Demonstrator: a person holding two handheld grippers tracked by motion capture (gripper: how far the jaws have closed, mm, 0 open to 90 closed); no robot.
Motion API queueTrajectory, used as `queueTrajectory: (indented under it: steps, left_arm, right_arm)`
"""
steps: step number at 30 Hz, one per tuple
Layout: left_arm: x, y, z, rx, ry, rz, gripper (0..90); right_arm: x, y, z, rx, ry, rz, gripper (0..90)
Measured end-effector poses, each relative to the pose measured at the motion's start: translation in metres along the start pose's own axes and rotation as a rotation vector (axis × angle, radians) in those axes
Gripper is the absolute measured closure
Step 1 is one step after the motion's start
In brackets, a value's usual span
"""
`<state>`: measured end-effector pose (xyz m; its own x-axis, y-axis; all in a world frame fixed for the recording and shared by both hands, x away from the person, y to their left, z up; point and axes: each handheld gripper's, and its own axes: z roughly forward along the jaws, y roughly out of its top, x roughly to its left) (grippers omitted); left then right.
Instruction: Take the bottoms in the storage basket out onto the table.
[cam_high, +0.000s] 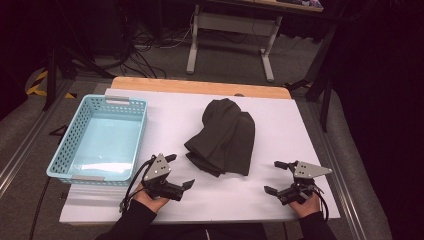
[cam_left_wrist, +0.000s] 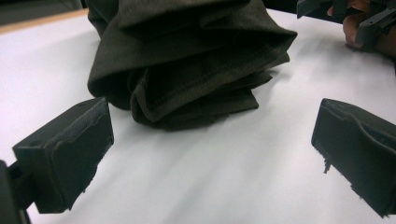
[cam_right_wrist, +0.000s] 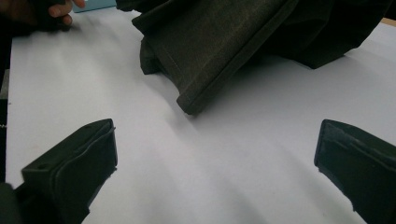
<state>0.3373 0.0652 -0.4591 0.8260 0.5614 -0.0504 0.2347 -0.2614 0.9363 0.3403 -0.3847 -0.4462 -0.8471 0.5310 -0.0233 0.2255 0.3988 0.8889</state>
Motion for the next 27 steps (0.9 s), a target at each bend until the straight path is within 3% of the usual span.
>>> queueTrajectory:
  steps: [2, 6, 27]
  left_arm:
    - [0.0008, -0.0004, 0.0008, 0.008, -0.007, -0.012, 0.3]
    - [-0.0006, -0.0003, 0.0016, 0.013, 0.005, 0.007, 0.3]
    - [-0.0011, -0.0002, -0.0013, -0.009, 0.032, 0.019, 0.3]
  right_arm:
    - [-0.0001, -0.0001, 0.0001, 0.001, 0.002, 0.001, 0.0]
    - [0.0002, 0.0001, 0.0007, 0.003, 0.003, 0.0, 0.0]
    - [0.0, 0.0003, 0.001, 0.004, 0.0, 0.002, 0.0]
